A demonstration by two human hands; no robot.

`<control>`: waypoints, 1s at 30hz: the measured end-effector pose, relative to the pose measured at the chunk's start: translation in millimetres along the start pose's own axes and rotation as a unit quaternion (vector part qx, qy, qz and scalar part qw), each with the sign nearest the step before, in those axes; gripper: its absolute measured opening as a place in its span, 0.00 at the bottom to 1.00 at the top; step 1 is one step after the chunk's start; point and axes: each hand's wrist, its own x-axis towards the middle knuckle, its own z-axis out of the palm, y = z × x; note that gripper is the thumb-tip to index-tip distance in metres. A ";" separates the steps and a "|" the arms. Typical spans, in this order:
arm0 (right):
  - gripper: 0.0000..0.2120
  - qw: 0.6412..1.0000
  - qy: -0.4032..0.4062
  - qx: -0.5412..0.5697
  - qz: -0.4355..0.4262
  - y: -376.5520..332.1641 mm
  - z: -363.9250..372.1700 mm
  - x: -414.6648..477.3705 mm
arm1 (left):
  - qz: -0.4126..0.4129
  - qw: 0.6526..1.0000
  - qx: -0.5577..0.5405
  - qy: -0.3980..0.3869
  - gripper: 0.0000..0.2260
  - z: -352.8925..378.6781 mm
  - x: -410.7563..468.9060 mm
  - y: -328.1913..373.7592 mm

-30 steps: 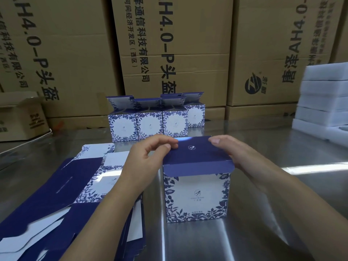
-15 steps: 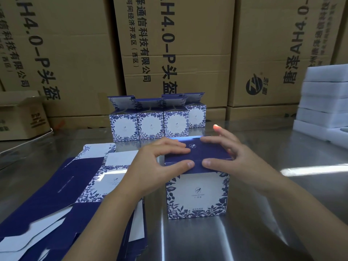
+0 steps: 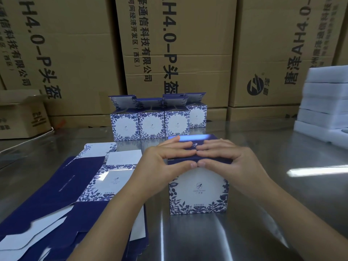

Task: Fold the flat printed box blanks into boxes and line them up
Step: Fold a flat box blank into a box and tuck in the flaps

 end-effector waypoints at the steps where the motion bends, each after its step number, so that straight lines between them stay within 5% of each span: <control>1: 0.12 1.000 0.009 0.005 0.000 0.4 1.5 0.2 | -0.002 1.000 -0.001 0.006 0.13 1.6 0.8 -1.2; 30: 0.10 0.994 -0.008 0.086 0.065 6.3 -11.3 5.7 | -0.008 0.998 -0.069 -0.004 0.11 -6.2 5.3 -9.2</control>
